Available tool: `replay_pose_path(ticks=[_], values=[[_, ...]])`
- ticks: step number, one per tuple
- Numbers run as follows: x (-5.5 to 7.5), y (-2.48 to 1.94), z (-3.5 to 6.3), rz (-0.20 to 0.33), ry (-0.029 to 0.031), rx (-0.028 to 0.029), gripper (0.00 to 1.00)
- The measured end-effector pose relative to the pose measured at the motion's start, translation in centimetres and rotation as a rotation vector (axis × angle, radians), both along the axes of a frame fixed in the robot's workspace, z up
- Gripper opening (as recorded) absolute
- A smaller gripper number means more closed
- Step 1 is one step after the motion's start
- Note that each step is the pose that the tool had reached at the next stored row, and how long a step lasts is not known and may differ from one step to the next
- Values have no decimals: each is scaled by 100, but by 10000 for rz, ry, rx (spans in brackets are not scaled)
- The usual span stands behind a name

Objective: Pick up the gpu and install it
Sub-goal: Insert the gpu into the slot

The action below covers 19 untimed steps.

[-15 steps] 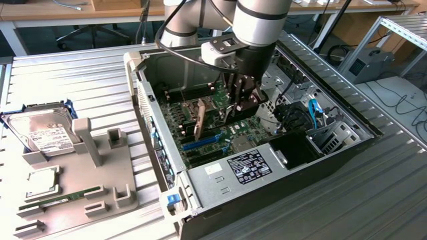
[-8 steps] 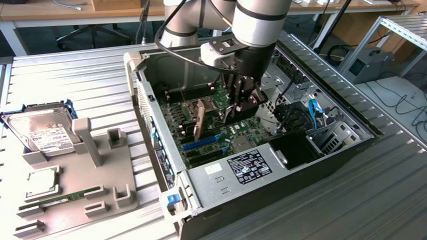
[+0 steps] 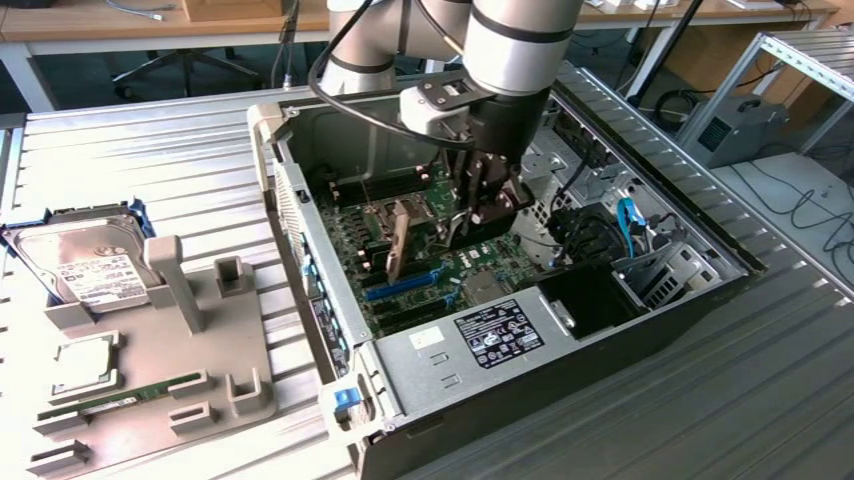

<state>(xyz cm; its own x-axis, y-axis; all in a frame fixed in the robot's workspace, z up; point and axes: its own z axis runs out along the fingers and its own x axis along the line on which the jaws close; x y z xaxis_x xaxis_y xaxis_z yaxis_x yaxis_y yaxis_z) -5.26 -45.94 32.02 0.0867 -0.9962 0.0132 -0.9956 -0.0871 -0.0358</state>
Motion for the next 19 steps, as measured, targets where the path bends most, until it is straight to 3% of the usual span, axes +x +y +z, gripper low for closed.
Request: replay_pose_path(ticks=[19], values=[[-29, -22, -19, 0, -1, 1, 26]])
